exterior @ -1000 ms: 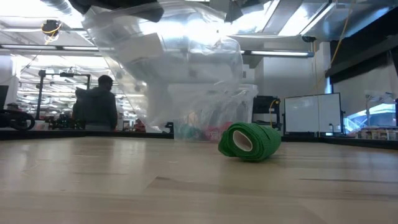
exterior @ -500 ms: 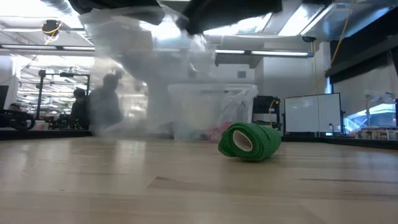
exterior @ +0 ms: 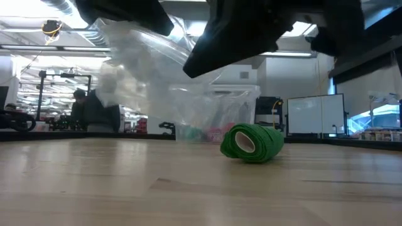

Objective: Roll bandage
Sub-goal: Open the transparent zip lock bag

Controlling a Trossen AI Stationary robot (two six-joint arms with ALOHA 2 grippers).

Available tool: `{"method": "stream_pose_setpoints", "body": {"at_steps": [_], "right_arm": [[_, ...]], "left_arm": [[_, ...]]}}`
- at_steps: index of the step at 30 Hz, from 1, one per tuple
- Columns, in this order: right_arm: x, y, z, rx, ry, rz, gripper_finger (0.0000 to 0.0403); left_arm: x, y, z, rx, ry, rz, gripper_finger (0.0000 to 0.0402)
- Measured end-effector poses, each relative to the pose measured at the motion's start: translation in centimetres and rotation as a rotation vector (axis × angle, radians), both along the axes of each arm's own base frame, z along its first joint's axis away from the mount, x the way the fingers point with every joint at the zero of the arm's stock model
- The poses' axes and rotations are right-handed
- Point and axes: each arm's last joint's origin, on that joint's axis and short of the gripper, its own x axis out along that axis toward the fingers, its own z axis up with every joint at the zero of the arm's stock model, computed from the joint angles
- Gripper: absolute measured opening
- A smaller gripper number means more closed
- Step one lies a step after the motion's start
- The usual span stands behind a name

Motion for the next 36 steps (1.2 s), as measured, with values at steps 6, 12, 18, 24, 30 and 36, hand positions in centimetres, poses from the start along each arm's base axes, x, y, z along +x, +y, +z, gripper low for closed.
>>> {"method": "stream_pose_setpoints", "body": {"at_steps": [6, 12, 18, 24, 30, 36], "right_arm": [[0.4, -0.1, -0.9, 0.017, -0.016, -0.067, 0.0009], [0.6, 0.1, -1.9, 0.061, -0.018, -0.118, 0.0005], [0.9, -0.3, -2.2, 0.09, -0.023, -0.159, 0.0004], [0.7, -1.5, -3.8, 0.146, -0.04, -0.245, 0.0003], [0.8, -1.6, -4.5, 0.254, -0.165, -0.274, 0.0003], [0.8, -1.3, -4.6, 0.286, -0.182, -0.257, 0.0004]], "left_arm": [[0.1, 0.6, 0.1, 0.1, -0.165, 0.171, 0.0], [0.0, 0.9, 0.0, 0.136, -0.181, 0.203, 0.0], [-0.6, 2.3, -1.0, 0.104, -0.089, 0.232, 0.0], [-0.8, 1.9, -1.3, 0.026, -0.05, 0.206, 0.0], [-0.7, 1.4, -1.2, 0.007, -0.081, 0.201, 0.0], [-0.6, 1.4, -1.2, -0.014, -0.1, 0.211, 0.0]]}}
